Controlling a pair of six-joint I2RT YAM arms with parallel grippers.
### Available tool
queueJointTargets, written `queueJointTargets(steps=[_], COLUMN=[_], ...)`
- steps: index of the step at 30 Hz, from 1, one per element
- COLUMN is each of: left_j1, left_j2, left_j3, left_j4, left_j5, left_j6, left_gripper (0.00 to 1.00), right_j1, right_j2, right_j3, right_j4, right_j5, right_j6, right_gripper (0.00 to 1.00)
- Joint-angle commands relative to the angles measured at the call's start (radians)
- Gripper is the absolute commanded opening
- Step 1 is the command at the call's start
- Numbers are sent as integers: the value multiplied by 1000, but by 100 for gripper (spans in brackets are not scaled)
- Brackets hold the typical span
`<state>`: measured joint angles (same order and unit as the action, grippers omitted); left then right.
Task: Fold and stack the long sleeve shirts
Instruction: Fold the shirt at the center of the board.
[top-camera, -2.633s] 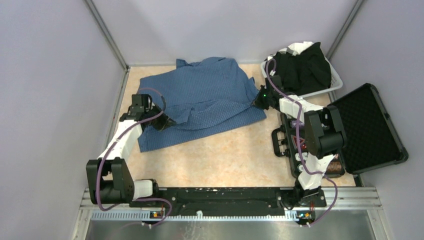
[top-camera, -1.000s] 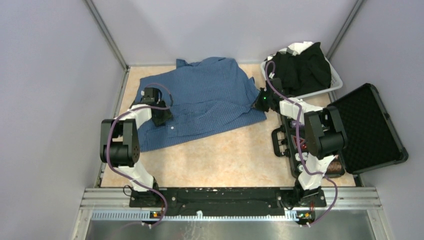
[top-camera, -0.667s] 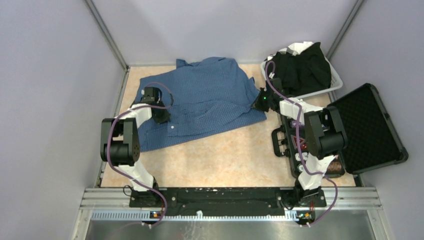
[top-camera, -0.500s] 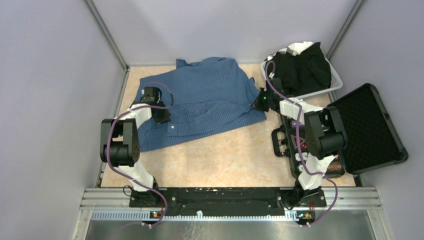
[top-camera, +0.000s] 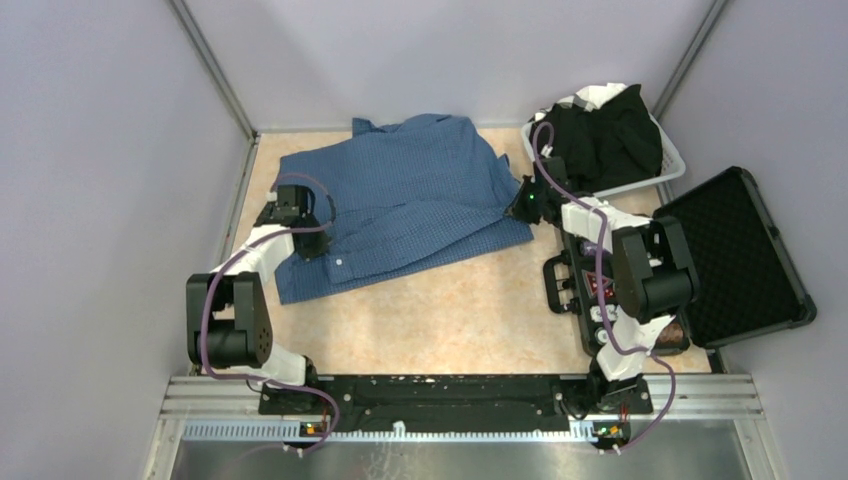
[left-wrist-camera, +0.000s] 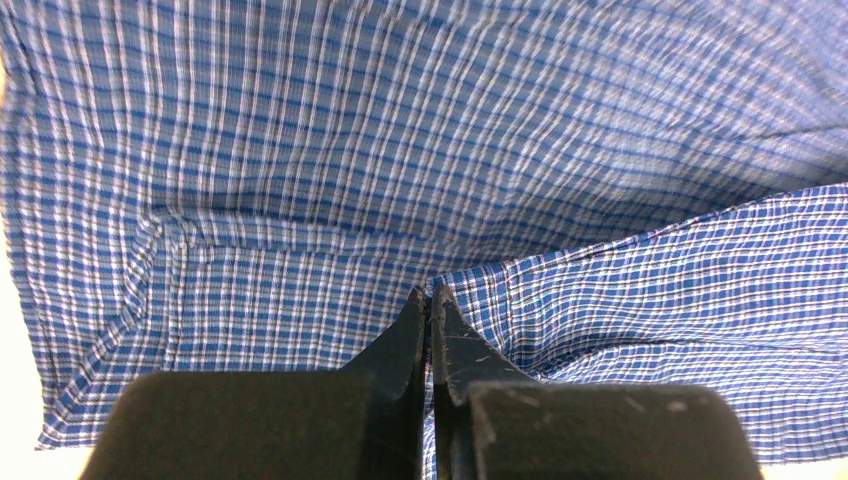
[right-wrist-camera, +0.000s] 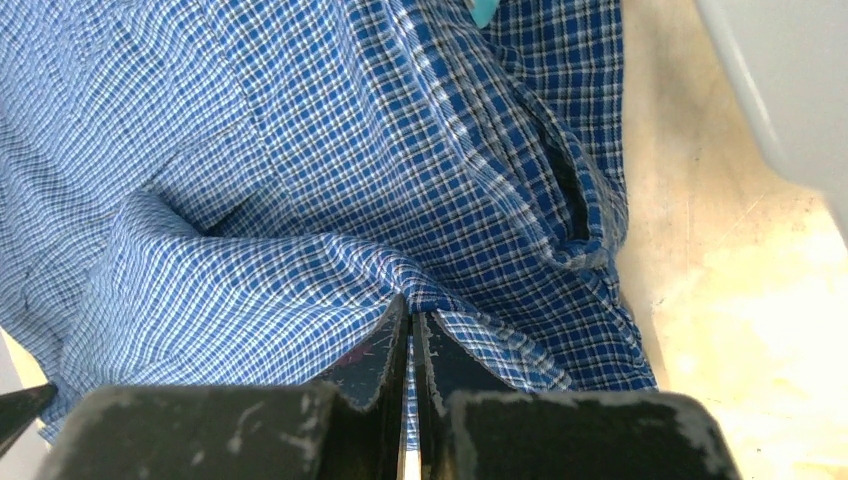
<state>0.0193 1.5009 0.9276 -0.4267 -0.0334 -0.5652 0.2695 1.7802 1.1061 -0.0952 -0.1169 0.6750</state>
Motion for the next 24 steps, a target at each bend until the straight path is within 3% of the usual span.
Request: queueJointTargets(steps=[1,4,6,8,17,24], left_j1=[7,8,8,7,8,24], left_j2=[-15,3,14,13,1,18], left_j3=[-68,-78,-77,-71,8,-6], left_j4=[32,52,60,60,29,27], left_j5=[42,96,106,102,57,14], left_j6=[-25,-27,-24,-22,13,7], left_gripper=[0,0,1,3,0,1], right_j1=[-18,-18,-14,-4,88,210], right_j2=[-53,-70,-93,-118,-235,-79], right_j3=[-20,-39,-54,-59,-55,104], right_j4=[21,32,34,14,-35,-42], right_j5=[13,-20,-38,-39,-12,-7], right_j6=[-3,-23,-37,-60,-113,-163], right_gripper=[0,3,23,35,36,34])
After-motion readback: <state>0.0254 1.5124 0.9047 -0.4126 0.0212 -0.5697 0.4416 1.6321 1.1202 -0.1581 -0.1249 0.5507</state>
